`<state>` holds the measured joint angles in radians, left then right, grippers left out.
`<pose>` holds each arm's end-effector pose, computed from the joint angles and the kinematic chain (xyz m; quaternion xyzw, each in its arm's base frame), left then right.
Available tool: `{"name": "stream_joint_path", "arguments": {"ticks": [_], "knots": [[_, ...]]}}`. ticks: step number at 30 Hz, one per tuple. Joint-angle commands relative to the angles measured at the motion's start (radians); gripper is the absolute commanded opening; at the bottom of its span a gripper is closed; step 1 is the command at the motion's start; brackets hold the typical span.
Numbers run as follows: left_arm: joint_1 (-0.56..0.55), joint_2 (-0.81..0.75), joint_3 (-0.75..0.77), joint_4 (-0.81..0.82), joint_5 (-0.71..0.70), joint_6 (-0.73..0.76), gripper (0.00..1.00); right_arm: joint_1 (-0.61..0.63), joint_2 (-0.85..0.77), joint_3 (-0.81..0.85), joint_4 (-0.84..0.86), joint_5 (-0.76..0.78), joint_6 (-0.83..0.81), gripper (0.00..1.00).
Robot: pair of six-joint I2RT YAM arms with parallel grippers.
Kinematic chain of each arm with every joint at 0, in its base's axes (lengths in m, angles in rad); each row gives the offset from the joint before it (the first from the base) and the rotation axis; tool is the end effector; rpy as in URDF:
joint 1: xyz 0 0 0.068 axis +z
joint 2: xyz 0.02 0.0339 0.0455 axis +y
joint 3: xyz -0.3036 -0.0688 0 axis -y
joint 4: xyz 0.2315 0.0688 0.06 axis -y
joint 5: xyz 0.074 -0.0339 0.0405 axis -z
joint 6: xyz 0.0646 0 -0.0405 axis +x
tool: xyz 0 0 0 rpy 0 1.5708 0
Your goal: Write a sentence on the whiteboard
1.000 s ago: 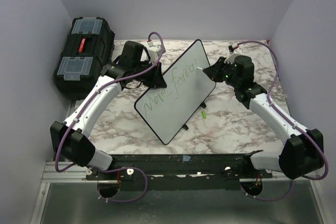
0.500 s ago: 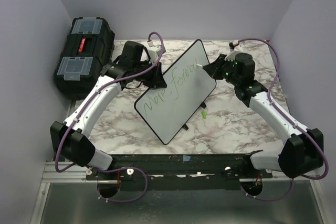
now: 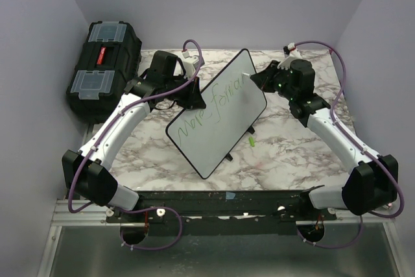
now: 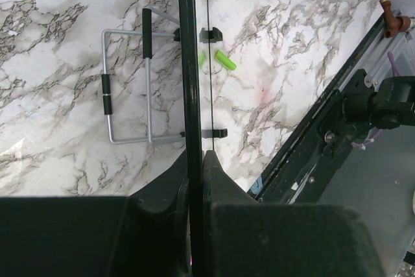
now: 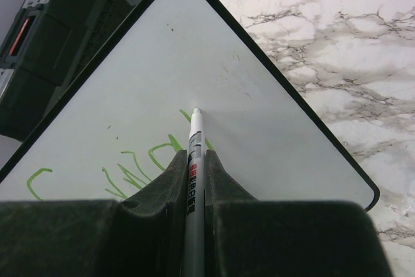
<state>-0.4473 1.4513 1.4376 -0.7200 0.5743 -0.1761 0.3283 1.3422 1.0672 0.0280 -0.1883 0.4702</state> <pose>0.2655 -0.1663 0.3859 0.2325 0.8527 -0.3658 0.2916 0.3024 0.1158 0.3705 -0.0020 0.7875 0.3062 0.5349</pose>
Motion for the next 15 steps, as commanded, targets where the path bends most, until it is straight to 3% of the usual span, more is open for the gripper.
{"name": "stream_joint_path", "arguments": {"ticks": [1, 15], "knots": [[-0.030, 0.020, -0.038, -0.019, -0.043, 0.125, 0.00, 0.009, 0.026, 0.045, -0.019, 0.031, -0.009, 0.01], [-0.031, 0.019, -0.037, -0.018, -0.054, 0.120, 0.00, 0.009, -0.084, -0.010, -0.051, 0.063, -0.025, 0.01]]}}
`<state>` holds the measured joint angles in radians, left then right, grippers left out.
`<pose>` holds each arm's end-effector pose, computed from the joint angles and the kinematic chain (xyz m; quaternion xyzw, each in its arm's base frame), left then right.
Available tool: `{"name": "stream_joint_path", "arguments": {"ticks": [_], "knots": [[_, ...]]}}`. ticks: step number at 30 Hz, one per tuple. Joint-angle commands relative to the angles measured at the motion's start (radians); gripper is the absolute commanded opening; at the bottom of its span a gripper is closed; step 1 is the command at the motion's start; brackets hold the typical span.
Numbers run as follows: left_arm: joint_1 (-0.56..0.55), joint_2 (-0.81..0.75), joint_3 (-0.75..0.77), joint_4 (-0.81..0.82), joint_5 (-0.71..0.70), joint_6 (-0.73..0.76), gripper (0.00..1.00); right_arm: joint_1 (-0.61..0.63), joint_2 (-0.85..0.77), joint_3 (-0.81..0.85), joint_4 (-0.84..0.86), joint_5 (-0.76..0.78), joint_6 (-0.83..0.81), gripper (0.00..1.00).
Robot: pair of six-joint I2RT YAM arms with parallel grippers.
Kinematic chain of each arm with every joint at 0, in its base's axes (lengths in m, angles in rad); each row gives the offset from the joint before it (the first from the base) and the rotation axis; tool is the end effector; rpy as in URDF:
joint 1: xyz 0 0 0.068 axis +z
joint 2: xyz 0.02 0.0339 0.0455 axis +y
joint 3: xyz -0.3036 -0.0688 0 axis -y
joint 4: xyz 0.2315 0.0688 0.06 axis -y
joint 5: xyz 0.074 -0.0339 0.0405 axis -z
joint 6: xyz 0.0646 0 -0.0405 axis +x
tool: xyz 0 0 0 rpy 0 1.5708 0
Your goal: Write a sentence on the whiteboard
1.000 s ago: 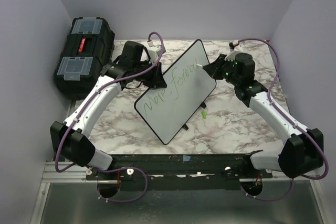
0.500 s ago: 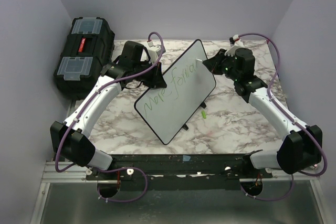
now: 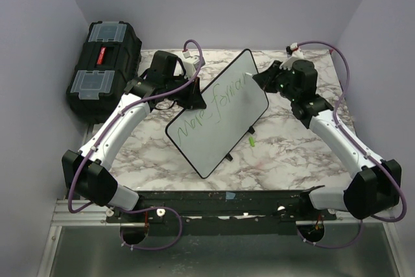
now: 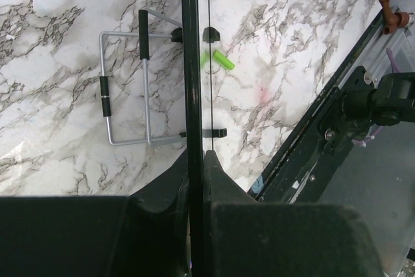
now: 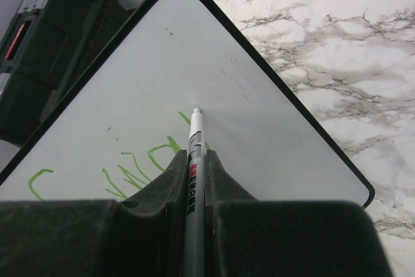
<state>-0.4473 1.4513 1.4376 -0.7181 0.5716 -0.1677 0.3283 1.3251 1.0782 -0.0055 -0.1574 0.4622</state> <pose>0.2658 -0.1663 0.3860 0.2358 0.8517 -0.3637 0.2945 0.2984 0.1124 0.3752 0.0047 0.7895 0.2925 0.5396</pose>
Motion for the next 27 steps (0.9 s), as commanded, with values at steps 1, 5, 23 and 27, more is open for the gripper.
{"name": "stream_joint_path", "arguments": {"ticks": [1, 5, 23, 27], "knots": [[-0.031, 0.020, -0.036, -0.021, -0.052, 0.112, 0.00, 0.007, -0.077, -0.026, -0.016, 0.038, -0.017, 0.01], [-0.031, 0.020, -0.036, -0.020, -0.050, 0.110, 0.00, 0.008, -0.102, -0.043, -0.012, 0.072, -0.020, 0.01], [-0.031, 0.019, -0.037, -0.022, -0.045, 0.113, 0.00, 0.007, -0.021, 0.011, -0.039, 0.136, -0.038, 0.01], [-0.031, 0.019, -0.037, -0.023, -0.044, 0.115, 0.00, 0.007, 0.004, 0.025, -0.032, 0.108, -0.039, 0.01]]}}
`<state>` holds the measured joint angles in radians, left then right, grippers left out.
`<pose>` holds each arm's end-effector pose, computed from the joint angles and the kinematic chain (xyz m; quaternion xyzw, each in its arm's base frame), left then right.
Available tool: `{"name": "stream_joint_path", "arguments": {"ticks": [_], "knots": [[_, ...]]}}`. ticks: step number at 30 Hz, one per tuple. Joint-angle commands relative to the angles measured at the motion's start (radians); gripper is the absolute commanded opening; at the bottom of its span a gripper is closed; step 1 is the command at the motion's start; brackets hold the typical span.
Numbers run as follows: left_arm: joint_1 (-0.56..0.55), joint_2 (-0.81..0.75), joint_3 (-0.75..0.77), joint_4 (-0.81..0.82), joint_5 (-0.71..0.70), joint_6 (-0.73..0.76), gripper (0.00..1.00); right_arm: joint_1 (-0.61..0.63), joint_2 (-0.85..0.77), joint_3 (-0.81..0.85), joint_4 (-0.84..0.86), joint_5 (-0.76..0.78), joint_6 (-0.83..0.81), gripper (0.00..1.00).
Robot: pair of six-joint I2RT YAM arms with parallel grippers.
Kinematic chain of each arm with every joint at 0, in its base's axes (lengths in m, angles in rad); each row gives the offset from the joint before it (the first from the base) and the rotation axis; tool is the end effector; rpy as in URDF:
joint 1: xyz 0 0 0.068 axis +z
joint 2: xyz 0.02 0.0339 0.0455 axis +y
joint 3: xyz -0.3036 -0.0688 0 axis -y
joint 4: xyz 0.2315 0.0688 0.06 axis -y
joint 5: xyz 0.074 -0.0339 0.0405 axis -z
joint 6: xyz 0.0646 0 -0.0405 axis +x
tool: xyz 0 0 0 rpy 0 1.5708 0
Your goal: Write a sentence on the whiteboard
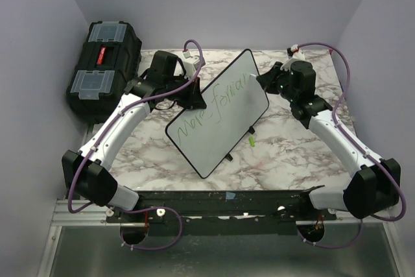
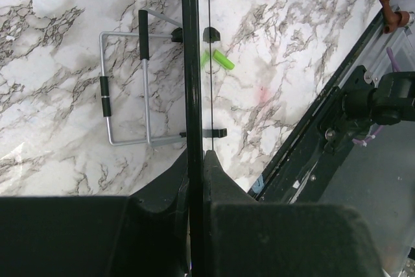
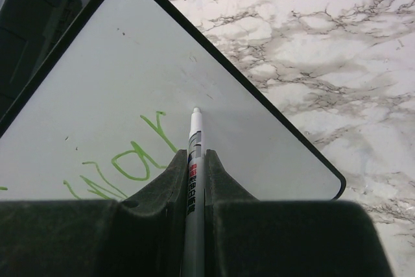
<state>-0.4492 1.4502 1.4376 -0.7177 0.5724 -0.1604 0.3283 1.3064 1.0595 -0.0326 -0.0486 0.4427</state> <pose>0.2652 -0.1667 0.3864 0.2400 0.8502 -0.3633 0.2960 0.2952 0.1039 0.3699 0.0311 0.7980 0.2442 0.5501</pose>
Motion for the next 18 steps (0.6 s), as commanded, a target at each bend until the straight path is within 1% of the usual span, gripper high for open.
{"name": "stream_joint_path", "arguments": {"ticks": [1, 12, 18], "knots": [[-0.029, 0.019, -0.037, -0.023, -0.045, 0.108, 0.00, 0.007, 0.026, 0.045, 0.001, -0.011, -0.019, 0.01], [-0.029, 0.018, -0.036, -0.025, -0.042, 0.110, 0.00, 0.008, 0.034, 0.043, 0.016, -0.107, -0.033, 0.01], [-0.029, 0.018, -0.035, -0.025, -0.042, 0.109, 0.00, 0.007, 0.030, 0.021, 0.004, -0.119, -0.034, 0.01]]}}
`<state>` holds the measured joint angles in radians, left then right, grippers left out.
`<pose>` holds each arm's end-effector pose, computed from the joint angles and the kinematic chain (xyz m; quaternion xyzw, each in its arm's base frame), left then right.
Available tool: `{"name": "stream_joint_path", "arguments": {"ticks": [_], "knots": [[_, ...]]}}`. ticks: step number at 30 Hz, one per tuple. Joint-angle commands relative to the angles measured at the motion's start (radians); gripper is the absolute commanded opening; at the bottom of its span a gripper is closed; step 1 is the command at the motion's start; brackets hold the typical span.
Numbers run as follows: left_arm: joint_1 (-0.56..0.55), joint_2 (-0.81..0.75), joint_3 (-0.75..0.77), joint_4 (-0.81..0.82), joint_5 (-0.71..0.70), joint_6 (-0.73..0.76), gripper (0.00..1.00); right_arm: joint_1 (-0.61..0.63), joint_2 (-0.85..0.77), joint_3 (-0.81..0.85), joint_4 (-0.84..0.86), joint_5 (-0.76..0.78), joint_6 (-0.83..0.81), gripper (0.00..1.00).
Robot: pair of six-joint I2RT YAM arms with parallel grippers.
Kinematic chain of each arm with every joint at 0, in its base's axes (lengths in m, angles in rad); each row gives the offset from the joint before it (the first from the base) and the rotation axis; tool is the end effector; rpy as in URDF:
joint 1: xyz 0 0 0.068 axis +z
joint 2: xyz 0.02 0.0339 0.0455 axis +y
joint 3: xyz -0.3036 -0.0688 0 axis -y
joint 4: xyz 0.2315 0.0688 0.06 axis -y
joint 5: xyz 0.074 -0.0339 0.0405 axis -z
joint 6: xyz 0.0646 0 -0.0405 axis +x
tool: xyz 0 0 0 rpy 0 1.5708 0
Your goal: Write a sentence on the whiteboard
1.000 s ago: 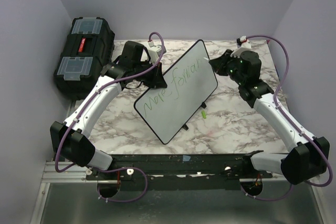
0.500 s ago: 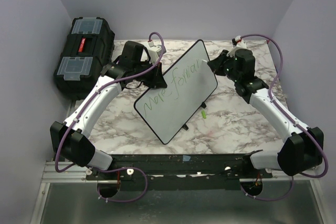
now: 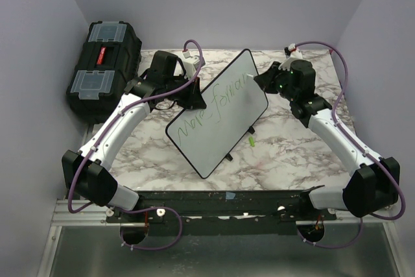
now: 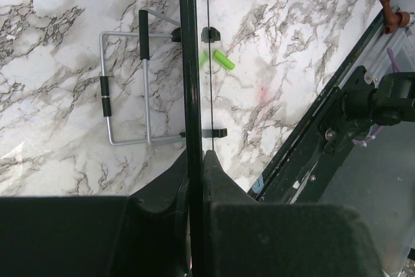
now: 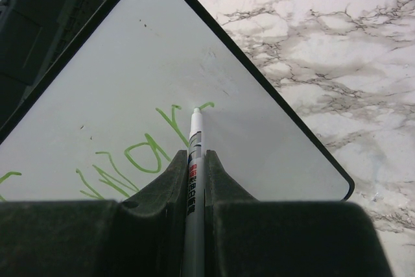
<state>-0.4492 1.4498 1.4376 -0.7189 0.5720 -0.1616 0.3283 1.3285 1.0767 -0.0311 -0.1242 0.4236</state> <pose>0.2650 -0.1666 0.3864 0.2394 0.8505 -0.3633 0.2955 0.2993 0.1104 0.3701 0.0008 0.7991 0.2662 0.5391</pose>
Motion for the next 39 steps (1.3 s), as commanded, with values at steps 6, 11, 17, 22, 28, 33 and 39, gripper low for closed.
{"name": "stream_joint_path", "arguments": {"ticks": [6, 11, 17, 22, 28, 33, 39], "knots": [[-0.029, 0.017, -0.035, -0.024, -0.040, 0.109, 0.00, 0.008, -0.001, -0.040, -0.007, -0.035, -0.014, 0.01], [-0.029, 0.018, -0.034, -0.022, -0.039, 0.109, 0.00, 0.008, -0.013, -0.059, -0.010, -0.017, -0.016, 0.01], [-0.029, 0.019, -0.034, -0.024, -0.038, 0.109, 0.00, 0.008, -0.002, -0.039, -0.015, 0.008, -0.017, 0.01], [-0.029, 0.018, -0.034, -0.024, -0.036, 0.109, 0.00, 0.008, 0.025, 0.019, -0.020, 0.033, -0.006, 0.01], [-0.029, 0.016, -0.034, -0.023, -0.035, 0.109, 0.00, 0.007, 0.069, 0.105, -0.027, 0.038, 0.000, 0.01], [-0.029, 0.014, -0.034, -0.024, -0.035, 0.110, 0.00, 0.007, 0.096, 0.152, -0.029, 0.030, 0.009, 0.01], [-0.029, 0.016, -0.034, -0.024, -0.036, 0.111, 0.00, 0.007, 0.106, 0.178, -0.029, 0.016, 0.016, 0.01]]}}
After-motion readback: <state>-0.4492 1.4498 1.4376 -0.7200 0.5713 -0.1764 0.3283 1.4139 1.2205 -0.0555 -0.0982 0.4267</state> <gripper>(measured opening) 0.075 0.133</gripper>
